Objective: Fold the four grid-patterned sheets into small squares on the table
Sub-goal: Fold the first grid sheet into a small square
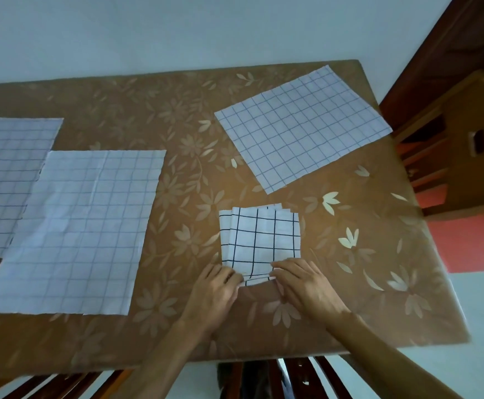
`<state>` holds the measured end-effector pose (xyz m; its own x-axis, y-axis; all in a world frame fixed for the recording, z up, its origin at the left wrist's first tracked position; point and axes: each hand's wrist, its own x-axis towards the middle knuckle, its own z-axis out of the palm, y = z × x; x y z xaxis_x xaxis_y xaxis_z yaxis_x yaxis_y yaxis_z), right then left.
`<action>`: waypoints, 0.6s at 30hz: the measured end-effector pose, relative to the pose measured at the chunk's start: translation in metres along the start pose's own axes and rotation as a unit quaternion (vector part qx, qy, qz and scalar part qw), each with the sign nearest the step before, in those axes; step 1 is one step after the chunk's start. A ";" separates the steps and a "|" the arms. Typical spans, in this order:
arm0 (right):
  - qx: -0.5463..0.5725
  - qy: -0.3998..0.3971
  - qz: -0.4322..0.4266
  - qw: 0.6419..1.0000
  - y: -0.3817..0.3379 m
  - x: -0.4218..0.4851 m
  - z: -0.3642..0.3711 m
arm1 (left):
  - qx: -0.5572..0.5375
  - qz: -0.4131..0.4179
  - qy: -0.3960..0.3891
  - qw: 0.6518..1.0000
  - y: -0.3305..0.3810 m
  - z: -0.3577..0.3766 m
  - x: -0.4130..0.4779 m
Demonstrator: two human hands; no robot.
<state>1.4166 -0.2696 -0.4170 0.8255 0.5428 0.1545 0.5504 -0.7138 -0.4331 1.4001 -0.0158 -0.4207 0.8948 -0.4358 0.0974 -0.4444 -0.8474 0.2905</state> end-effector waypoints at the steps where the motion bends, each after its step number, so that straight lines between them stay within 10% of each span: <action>1: 0.007 0.009 0.004 1.000 -0.006 0.003 -0.008 | -0.010 -0.003 0.018 1.000 0.000 -0.010 -0.001; 10: 0.153 0.035 0.178 0.971 -0.068 0.029 -0.092 | -0.153 -0.067 0.132 0.977 0.006 -0.125 0.001; 18: 0.300 0.123 0.185 0.928 -0.137 0.053 -0.180 | -0.441 -0.151 0.104 0.879 0.010 -0.206 -0.007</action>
<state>1.4072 -0.2228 -0.1893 0.9882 0.1399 0.0618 0.1155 -0.4172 -0.9015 1.3982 0.0408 -0.2227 0.9955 -0.0884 0.0353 -0.0612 -0.3107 0.9485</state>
